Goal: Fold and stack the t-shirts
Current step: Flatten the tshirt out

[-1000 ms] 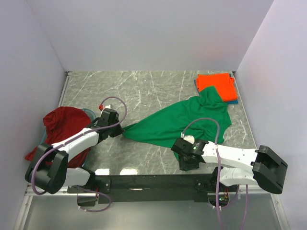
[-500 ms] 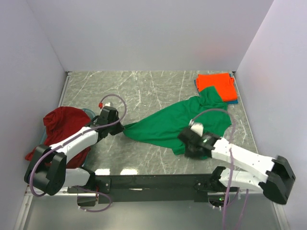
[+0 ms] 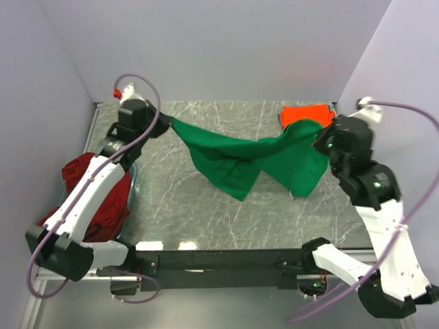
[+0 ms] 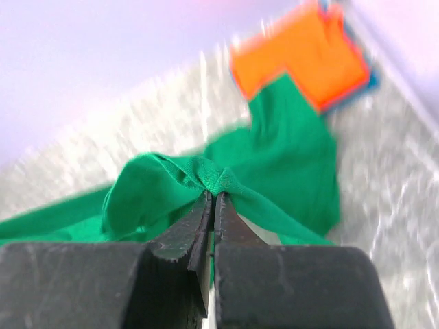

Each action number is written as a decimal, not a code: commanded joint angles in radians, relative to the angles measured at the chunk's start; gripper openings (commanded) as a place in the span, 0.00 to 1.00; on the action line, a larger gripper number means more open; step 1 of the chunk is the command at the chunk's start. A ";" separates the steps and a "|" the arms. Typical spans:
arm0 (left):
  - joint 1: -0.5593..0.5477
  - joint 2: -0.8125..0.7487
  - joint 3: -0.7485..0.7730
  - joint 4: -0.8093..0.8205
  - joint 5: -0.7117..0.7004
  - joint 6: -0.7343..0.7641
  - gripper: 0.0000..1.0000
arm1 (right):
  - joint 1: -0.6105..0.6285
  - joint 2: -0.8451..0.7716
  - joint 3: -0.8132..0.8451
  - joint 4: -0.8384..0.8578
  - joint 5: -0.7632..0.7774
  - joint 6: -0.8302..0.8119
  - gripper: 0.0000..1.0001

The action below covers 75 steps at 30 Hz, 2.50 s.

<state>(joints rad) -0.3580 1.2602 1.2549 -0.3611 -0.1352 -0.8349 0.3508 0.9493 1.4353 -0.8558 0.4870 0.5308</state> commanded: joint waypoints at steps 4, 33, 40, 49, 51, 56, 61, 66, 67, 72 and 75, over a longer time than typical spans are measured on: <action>0.002 -0.157 0.227 -0.111 -0.145 0.022 0.01 | -0.026 0.000 0.313 0.000 0.058 -0.190 0.00; 0.002 -0.349 0.502 -0.110 -0.018 0.125 0.01 | -0.024 -0.034 0.780 0.069 -0.213 -0.466 0.00; 0.004 -0.090 0.258 -0.069 -0.289 0.149 0.01 | -0.030 0.100 0.356 0.256 0.062 -0.578 0.00; 0.063 0.663 0.480 -0.152 -0.326 0.154 0.50 | -0.128 0.664 0.163 0.402 -0.314 -0.605 0.27; 0.065 0.807 0.575 -0.219 -0.325 0.143 0.95 | -0.128 0.852 0.262 0.330 -0.280 -0.585 0.57; 0.065 0.783 0.542 -0.141 -0.296 0.146 0.99 | -0.127 0.910 0.338 0.270 -0.195 -0.500 0.72; 0.065 0.676 0.434 -0.144 -0.274 0.120 1.00 | -0.119 0.769 0.158 0.302 -0.266 -0.405 0.75; 0.060 0.550 0.286 -0.122 -0.224 0.096 0.99 | -0.093 0.613 -0.094 0.273 -0.353 -0.231 0.76; 0.056 0.529 0.229 -0.119 -0.221 0.091 0.99 | -0.087 0.588 -0.134 0.273 -0.402 -0.212 0.81; 0.011 0.366 0.019 -0.041 -0.181 0.082 0.99 | 0.011 0.477 -0.360 0.297 -0.423 -0.108 0.86; 0.004 0.338 -0.072 -0.001 -0.129 0.066 1.00 | 0.024 0.473 -0.420 0.302 -0.410 -0.072 0.87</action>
<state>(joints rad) -0.3420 1.6447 1.2270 -0.4381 -0.3305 -0.7452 0.3698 1.4574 1.0447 -0.5697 0.0826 0.3725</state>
